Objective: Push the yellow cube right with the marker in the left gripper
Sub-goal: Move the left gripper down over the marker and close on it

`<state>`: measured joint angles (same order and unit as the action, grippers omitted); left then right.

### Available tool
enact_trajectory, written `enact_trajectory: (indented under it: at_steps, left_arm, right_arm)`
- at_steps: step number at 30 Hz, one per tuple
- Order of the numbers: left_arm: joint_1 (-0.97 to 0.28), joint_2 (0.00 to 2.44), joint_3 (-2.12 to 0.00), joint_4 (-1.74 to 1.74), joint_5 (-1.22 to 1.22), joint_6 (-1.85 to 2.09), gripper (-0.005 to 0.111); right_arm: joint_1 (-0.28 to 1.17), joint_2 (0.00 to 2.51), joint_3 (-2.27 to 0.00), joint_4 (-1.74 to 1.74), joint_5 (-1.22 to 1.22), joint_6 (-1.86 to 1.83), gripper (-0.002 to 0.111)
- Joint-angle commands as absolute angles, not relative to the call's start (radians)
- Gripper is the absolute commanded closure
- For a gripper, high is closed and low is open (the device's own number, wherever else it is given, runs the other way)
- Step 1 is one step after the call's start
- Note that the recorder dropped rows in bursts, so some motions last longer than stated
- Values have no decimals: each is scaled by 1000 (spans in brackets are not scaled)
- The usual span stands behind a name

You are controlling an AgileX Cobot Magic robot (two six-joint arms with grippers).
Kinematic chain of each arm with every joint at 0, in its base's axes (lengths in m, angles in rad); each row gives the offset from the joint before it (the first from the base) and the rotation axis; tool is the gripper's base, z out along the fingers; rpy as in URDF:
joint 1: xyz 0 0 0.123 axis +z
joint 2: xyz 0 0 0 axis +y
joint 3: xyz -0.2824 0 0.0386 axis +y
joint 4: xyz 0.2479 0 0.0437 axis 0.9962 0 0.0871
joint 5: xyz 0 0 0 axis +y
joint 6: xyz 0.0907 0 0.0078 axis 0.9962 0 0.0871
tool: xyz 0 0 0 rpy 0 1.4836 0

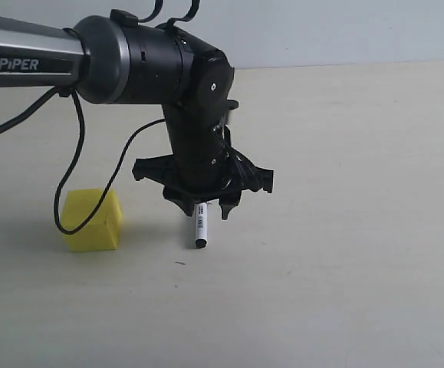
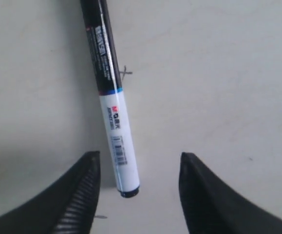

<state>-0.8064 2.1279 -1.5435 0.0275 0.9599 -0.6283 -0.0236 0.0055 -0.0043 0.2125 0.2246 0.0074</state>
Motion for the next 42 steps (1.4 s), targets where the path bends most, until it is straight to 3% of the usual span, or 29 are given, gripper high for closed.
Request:
enact_trajectory:
  at_steps: [1,42]
  left_arm:
    - [-780,2156,-1549,42,950,-689,60]
    - [-766,2206,-1547,46,894,-659,60]
  right_arm:
    - [-23,5,0,210,219,0,108]
    - [-23,5,0,210,219,0,108]
